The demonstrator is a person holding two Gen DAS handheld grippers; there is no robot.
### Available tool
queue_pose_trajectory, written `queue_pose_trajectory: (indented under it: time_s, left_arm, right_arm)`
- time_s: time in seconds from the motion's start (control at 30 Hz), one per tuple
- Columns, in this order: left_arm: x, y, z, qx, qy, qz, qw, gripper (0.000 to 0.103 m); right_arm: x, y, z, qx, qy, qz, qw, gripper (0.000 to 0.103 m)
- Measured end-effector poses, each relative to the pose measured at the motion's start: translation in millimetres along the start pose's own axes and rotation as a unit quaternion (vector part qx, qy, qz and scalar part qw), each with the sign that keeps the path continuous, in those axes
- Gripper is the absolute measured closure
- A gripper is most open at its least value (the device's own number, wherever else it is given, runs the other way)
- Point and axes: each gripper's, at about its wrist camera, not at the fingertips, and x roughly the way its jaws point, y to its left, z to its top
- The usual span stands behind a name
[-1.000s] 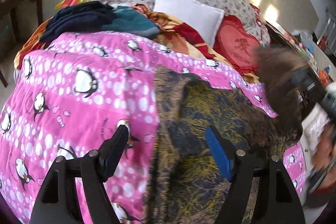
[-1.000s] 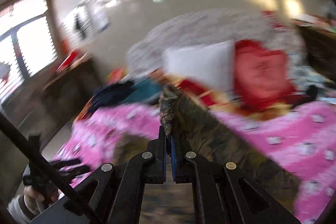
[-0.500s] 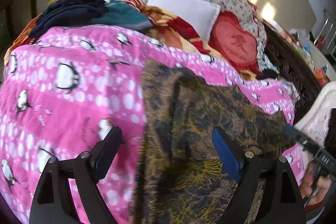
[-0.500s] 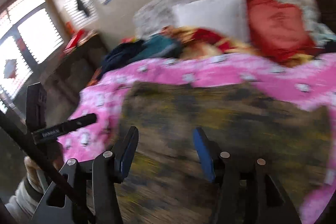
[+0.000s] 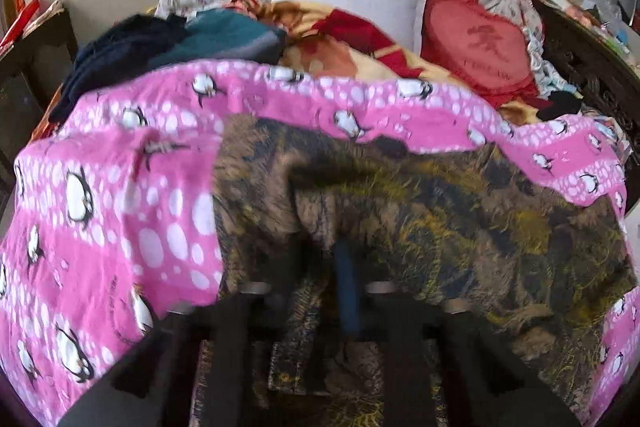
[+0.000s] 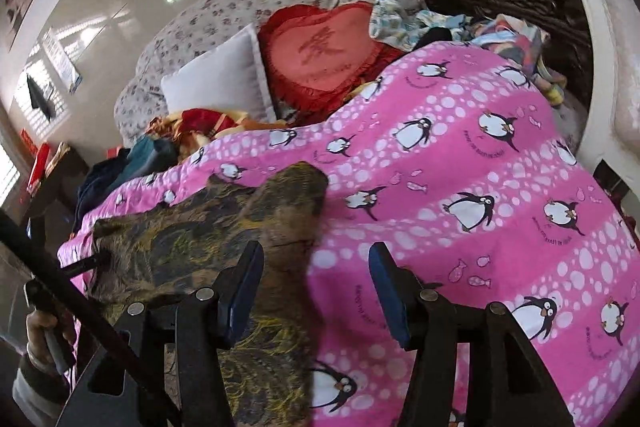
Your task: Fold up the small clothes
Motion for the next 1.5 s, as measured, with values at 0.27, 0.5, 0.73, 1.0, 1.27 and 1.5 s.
queue_pose_trajectory:
  time_s: [0.27,0.5,0.73,1.0,1.27,1.5]
  left_arm:
    - [-56.2,46.9,27.6,-0.031,-0.082,-0.002,0.9962,0.100]
    - [-16.4,51.9,12.0,-0.033,-0.026,-0.008,0.9991,0.100]
    - [-13.4,45.9,14.0,-0.021,-0.019,-0.012,0.9995,0.100]
    - [5.9,38.2,8.4,0.001,-0.014,0.030,0.9995,0.098]
    - [-33.7,37.7,-3.1,0.002,-0.048,0.010,0.9988,0.054]
    - [-15.3,11.1,-26.1,0.028,-0.036,0.018,0.9988,0.046]
  right_arm:
    - [36.5,7.3,21.3,0.017,0.000,0.007,1.000,0.034]
    - [90.5,30.9,27.3,0.007,0.048,-0.017,0.999,0.025]
    - [114.3,39.2,30.6,-0.023,0.048,-0.034,0.998,0.097]
    - [121.3,38.6,38.3,-0.029,0.003,-0.098,0.995,0.102]
    - [72.4,45.8,20.6,-0.031,0.006,-0.052,0.998,0.088]
    - [51.4,91.2,-29.7,-0.123,0.044,-0.001,0.991,0.085]
